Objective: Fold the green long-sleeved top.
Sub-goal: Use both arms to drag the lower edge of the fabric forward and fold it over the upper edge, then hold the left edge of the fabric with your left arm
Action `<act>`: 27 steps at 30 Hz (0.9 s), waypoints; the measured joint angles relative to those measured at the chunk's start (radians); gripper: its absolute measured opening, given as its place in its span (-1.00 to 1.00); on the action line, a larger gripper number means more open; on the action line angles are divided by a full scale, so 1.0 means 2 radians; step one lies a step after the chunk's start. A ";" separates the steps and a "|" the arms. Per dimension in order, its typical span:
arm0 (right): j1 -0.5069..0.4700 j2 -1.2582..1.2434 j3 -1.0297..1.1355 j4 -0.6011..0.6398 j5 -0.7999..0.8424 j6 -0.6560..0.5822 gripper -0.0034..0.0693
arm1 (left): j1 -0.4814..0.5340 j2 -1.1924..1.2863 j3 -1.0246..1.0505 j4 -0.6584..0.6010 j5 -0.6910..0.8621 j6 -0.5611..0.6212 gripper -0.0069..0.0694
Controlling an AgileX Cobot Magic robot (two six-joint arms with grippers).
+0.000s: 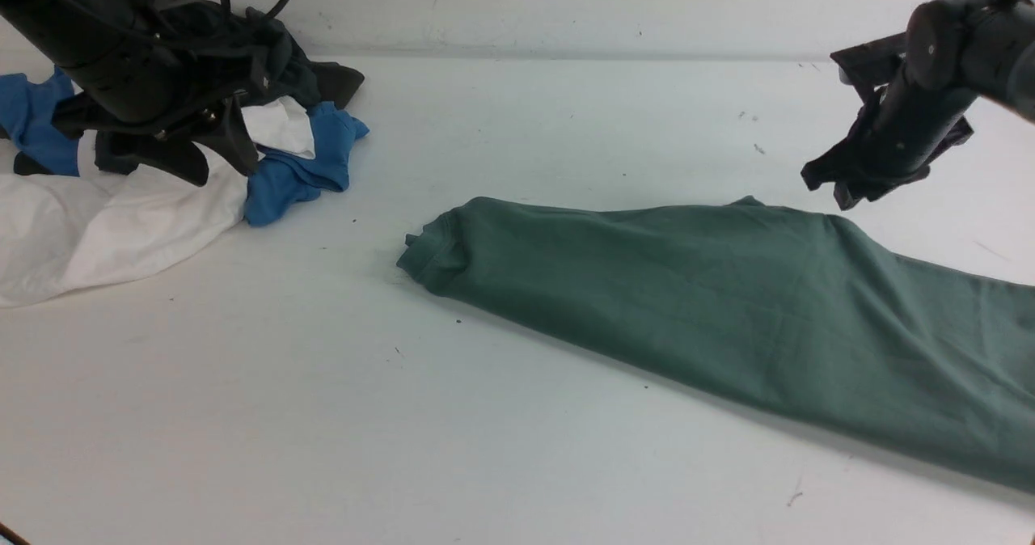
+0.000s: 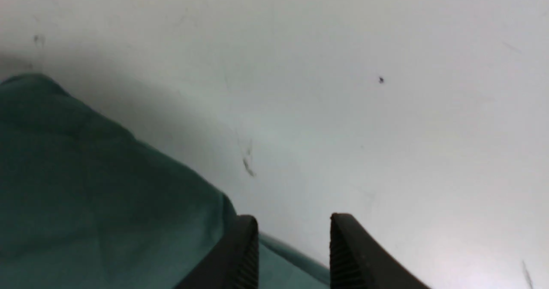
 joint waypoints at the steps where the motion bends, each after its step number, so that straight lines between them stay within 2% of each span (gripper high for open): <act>1: 0.000 -0.002 -0.012 -0.003 0.025 0.001 -0.24 | -0.003 0.000 0.000 0.000 0.000 -0.003 0.04; 4: 0.000 -0.011 -0.044 -0.005 0.064 0.009 -0.31 | -0.018 0.004 0.000 0.003 -0.001 -0.007 0.06; 8: 0.000 -0.066 -0.022 0.036 0.072 0.047 -0.81 | -0.052 0.027 -0.004 0.000 -0.002 -0.009 0.06; 10: 0.000 -0.085 -0.002 0.048 0.072 0.048 -0.87 | -0.060 0.038 -0.008 -0.001 -0.003 -0.009 0.06; 11: 0.000 -0.121 0.045 0.063 0.073 0.050 -0.92 | -0.067 0.054 -0.016 -0.001 -0.004 -0.009 0.06; 14: 0.000 -0.171 0.108 0.081 0.074 0.051 -0.94 | -0.075 0.082 -0.037 -0.001 -0.004 -0.009 0.06; 21: 0.000 -0.355 0.341 0.092 0.076 0.046 -0.94 | -0.094 0.181 -0.150 0.001 -0.006 -0.010 0.06; 27: 0.000 -0.421 0.455 0.094 0.076 0.045 -0.94 | -0.103 0.238 -0.216 0.001 -0.006 -0.013 0.08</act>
